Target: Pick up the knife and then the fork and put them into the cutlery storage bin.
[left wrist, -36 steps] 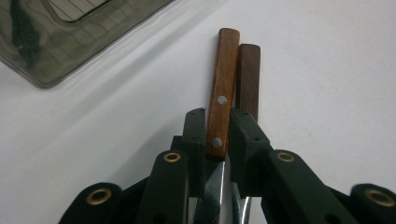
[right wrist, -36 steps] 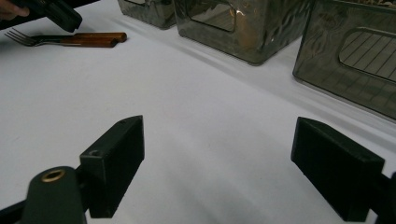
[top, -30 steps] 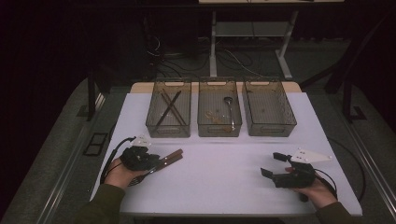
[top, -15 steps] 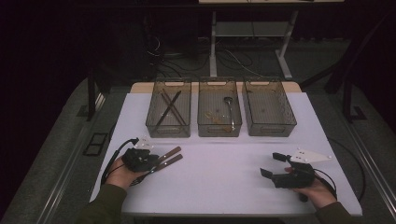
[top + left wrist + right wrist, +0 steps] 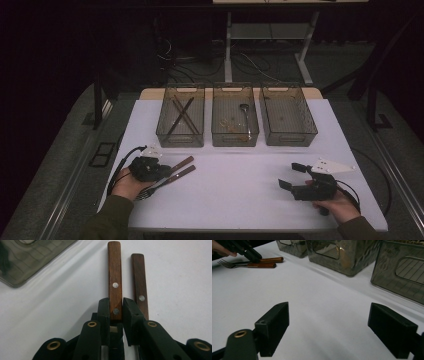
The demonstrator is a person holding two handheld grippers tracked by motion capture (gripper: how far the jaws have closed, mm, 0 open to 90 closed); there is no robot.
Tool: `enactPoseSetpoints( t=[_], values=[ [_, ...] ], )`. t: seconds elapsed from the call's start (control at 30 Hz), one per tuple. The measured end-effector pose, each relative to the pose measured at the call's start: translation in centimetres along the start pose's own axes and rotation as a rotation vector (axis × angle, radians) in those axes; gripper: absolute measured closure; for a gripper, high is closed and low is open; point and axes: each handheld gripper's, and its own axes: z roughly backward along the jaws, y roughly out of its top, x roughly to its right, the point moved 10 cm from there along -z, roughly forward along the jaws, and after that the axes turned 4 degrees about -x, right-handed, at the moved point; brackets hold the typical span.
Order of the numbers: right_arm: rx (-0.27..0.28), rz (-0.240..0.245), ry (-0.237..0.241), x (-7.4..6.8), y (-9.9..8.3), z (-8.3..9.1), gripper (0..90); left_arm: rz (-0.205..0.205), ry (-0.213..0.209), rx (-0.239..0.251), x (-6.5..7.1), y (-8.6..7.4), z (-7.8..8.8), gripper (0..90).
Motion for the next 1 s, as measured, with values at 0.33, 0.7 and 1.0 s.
enactPoseSetpoints(
  t=[0.33, 0.7, 1.0],
  values=[
    [-0.044, -0.038, 0.064, -0.4, 0.4, 0.1, 17.0, -0.047, -0.006, -0.007, 0.2, 1.7, 0.6, 77.0],
    [-0.157, 0.108, 0.199, -2.7, 1.3, -0.8, 13.8, -0.158, -0.09, 0.009, 3.9, 5.2, 0.6, 76.9],
    [-0.219, 0.213, 0.273, -4.5, 2.7, -2.1, 14.4, -0.292, -0.18, 0.019, 8.7, 8.6, -0.6, 76.9]
  ],
)
